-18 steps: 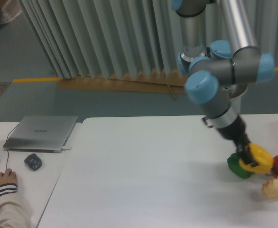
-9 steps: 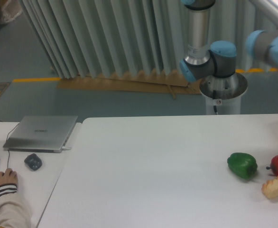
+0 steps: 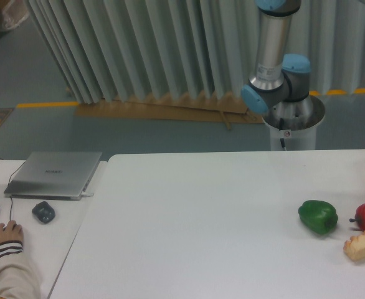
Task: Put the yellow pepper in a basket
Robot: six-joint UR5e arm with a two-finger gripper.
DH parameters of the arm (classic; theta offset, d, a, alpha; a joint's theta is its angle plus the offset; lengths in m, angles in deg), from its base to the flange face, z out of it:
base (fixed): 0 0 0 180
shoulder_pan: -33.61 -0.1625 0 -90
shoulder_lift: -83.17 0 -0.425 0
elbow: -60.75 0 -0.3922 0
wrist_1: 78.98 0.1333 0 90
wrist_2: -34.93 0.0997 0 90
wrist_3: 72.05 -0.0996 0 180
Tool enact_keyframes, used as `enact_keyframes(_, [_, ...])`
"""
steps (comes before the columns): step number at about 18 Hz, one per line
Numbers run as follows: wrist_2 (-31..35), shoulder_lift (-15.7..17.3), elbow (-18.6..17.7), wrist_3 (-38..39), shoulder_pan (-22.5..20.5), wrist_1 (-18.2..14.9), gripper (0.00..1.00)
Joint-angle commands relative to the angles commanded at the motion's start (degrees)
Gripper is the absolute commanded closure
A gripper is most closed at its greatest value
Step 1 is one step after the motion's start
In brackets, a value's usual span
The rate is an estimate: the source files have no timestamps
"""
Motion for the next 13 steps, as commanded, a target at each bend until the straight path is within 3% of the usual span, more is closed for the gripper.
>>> enact_keyframes(2, [-0.63,-0.27,-0.35,-0.26,-0.44,0.17,0.89])
enact_keyframes(3, [-0.63,-0.27,-0.35,-0.26,-0.62,0.17,0.8])
enact_keyframes(4, [-0.63,-0.27,-0.35,-0.17,-0.53,0.17,0.53])
enact_keyframes(7, [-0.63,-0.18,-0.44,0.0,-0.53,0.17,0.36])
enact_keyframes(12, [-0.63,-0.09,-0.88,0.09,-0.36,0.26,0.32])
enact_keyframes(13, [-0.63,-0.09,-0.97,0.09,-0.27,0.26,0.27])
